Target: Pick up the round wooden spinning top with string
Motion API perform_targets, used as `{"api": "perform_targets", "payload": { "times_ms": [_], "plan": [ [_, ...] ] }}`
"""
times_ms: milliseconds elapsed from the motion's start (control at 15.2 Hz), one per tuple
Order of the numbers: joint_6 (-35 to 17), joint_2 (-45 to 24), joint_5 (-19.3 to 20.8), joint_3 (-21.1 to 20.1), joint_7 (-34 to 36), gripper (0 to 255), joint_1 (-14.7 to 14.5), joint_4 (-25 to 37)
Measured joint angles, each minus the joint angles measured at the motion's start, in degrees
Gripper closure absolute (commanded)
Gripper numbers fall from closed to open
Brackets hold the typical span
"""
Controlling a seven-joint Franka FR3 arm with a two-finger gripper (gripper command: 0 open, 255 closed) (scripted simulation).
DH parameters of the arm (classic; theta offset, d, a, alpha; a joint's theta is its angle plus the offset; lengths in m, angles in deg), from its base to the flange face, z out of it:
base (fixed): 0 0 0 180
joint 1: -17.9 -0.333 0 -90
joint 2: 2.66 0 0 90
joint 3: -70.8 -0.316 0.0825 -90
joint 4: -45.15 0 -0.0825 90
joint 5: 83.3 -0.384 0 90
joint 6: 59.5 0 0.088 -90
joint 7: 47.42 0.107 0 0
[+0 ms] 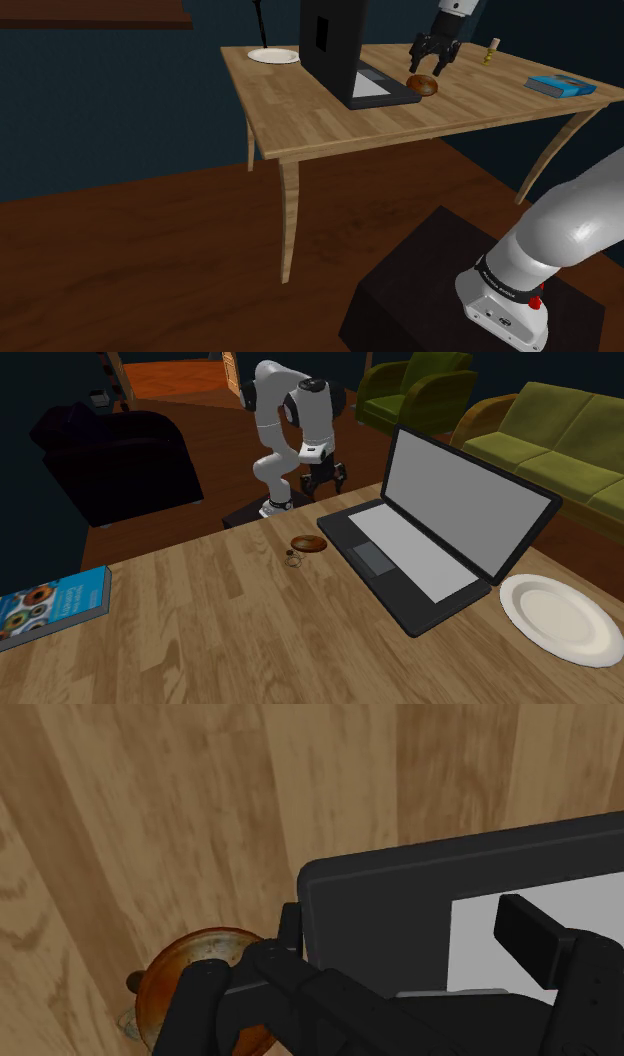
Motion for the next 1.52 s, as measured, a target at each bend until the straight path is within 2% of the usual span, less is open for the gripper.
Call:
{"api": "perform_targets", "payload": {
  "times_ms": [528,858,1122,1188,1518],
  "plan": [
    [3.95,-17.39,-3.55,5.45,-2.96,0,4.3,16.63],
    [9.03,-29.67,-7.13,7.81,-4.45,0,9.11,30.76],
    [15.62,-42.07,-10.88,8.44,-4.4,0,15.17,47.46],
    [16.24,-43.54,-11.25,8.46,-4.48,0,16.03,49.21],
    [12.6,-43.34,-11.15,8.64,-4.91,0,15.66,45.43]
  ]
}}
